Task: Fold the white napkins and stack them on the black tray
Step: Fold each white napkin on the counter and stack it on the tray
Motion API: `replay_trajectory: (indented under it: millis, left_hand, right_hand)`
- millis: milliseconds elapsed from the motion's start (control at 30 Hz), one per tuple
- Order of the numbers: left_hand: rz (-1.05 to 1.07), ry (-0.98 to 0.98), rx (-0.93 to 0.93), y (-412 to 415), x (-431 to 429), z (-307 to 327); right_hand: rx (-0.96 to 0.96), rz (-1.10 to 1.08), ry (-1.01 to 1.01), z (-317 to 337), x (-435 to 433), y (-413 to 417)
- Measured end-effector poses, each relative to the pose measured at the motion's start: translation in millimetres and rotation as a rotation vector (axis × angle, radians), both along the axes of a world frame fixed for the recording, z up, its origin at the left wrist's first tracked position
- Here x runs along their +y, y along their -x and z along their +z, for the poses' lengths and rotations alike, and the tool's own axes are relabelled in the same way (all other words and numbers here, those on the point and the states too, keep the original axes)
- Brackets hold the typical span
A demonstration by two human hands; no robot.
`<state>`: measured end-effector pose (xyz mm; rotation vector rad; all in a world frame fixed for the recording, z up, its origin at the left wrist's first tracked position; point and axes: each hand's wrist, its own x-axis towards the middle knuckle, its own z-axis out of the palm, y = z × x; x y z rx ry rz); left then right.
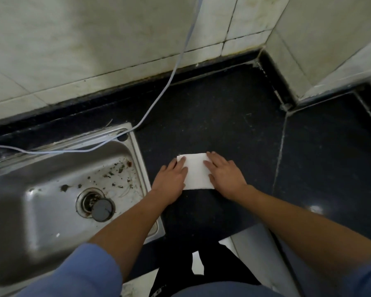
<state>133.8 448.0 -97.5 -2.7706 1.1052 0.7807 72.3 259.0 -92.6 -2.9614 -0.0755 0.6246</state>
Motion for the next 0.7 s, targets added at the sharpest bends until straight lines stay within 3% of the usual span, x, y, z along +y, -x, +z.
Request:
replay_trajectory:
  millis: [133,267,467,700]
  left_hand:
    - [0.011,0.016,0.011,3,2,-2]
    - [0.019,0.024,0.013,2,2,-4]
    - [0.115,0.102,-0.054,8,11,7]
    - [0.336,0.126,-0.144,29,52,27]
  right_hand:
    - [-0.194,0.193,-0.104,-18,-2,48]
    - [-0.171,0.261,-0.103,-27,-13,77]
    - [-0.245,0.138,-0.195,-1,-13,3]
    - [0.128,0.015,-0.011,2,14,-79]
